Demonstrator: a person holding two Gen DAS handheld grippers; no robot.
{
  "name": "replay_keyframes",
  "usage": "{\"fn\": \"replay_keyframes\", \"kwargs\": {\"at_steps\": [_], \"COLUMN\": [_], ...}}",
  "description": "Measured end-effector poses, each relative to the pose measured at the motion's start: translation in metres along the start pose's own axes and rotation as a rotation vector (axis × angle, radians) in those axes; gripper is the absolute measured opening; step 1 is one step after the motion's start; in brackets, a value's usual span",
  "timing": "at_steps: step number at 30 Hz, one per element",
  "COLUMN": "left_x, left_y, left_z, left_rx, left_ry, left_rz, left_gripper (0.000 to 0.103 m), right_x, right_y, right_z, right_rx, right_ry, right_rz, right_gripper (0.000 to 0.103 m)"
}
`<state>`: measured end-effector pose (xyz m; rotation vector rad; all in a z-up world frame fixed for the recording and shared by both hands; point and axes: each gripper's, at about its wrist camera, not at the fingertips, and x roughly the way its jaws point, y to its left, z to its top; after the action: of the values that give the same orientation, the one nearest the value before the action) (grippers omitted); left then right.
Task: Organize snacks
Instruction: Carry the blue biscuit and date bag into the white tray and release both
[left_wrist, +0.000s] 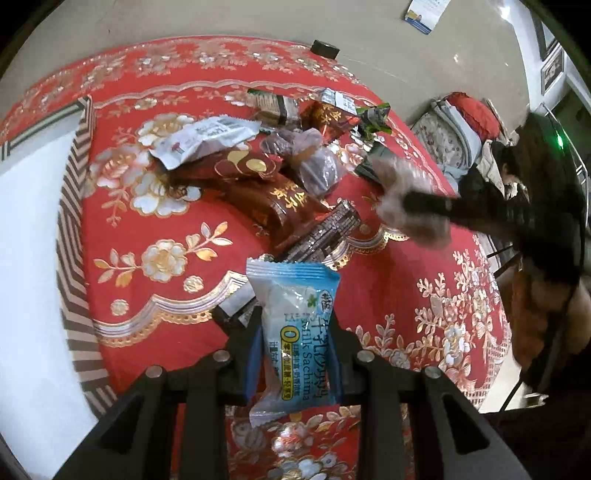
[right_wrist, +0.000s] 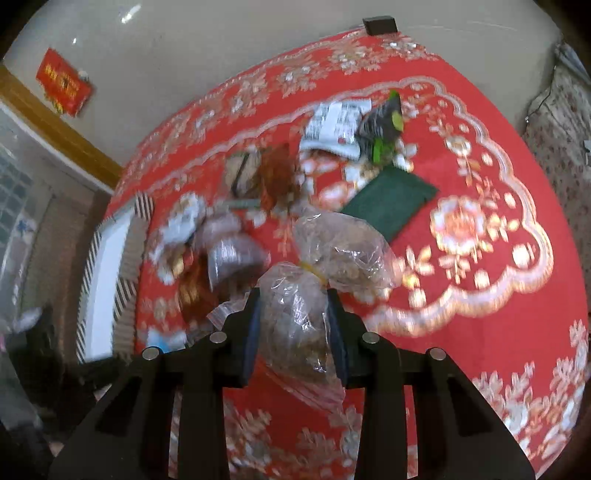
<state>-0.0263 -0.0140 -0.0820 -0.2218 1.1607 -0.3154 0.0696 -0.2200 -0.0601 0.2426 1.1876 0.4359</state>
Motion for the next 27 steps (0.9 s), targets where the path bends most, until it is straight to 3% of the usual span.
{"fn": "replay_keyframes", "kwargs": {"at_steps": [11,20,27], "left_x": [0.008,-0.003,-0.009], "left_y": [-0.005,-0.015,-0.019], "left_z": [0.001,0.007,0.010], "left_rx": [0.005,0.034,0.046], "left_ry": [0.027,-0.005,-0.020], "left_rz": [0.102,0.212,0.250], "left_gripper": [0.032,0.032,0.032], "right_x": [-0.005,-0.007,-0.010], "right_y": [-0.001,0.002,0.002], "right_z": [-0.025,-0.031,-0.035], "right_rx": [-0.036,-0.056,-0.057], "right_ry": [0.040,0.060,0.053], "right_rz": [-0.050,-0.048,-0.049], "right_gripper": [0.032,0.032,0.032]}}
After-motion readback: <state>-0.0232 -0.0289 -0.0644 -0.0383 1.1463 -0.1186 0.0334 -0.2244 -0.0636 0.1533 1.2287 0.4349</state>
